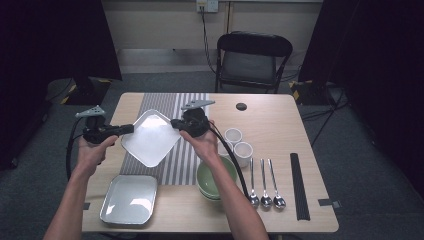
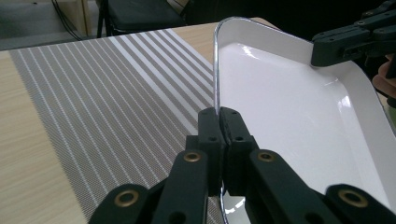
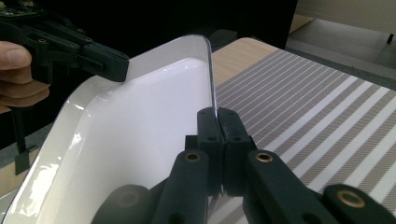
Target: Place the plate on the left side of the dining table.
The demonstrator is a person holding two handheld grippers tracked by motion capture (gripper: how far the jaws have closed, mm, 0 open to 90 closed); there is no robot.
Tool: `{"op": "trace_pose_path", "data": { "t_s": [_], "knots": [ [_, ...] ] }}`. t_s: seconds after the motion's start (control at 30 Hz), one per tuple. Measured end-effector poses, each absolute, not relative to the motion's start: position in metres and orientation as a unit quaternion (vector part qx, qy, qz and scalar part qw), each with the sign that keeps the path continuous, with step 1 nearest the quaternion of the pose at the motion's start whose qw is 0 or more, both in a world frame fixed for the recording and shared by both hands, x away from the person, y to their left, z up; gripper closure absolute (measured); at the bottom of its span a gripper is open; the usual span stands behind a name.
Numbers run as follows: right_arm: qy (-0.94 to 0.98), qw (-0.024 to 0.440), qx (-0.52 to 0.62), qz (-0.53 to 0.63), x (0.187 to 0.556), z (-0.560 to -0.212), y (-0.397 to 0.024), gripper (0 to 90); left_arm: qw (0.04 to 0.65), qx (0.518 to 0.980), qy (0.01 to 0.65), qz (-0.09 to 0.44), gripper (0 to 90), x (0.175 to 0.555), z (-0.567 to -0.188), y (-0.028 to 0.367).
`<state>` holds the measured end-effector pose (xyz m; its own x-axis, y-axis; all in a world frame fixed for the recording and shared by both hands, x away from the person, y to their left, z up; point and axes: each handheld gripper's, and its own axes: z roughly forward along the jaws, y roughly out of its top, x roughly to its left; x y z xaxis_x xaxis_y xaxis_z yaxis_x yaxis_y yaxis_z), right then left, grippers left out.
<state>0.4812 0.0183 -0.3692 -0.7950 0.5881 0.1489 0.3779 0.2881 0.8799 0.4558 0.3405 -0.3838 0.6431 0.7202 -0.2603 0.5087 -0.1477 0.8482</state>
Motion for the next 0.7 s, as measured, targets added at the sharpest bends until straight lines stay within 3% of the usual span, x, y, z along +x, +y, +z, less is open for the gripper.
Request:
{"op": "trace_pose_path", "data": {
  "t_s": [0.43,0.7],
  "knots": [
    [0.786,0.098,0.319,0.520,0.498,-0.371,-0.010,89.0,0.495,0.766,0.398,0.100,88.7,0.482,-0.377,0.313],
    [0.789,0.096,0.327,0.511,0.509,-0.381,-0.025,89.0,0.493,0.767,0.402,0.085,88.8,0.497,-0.392,0.298]
  ]
}}
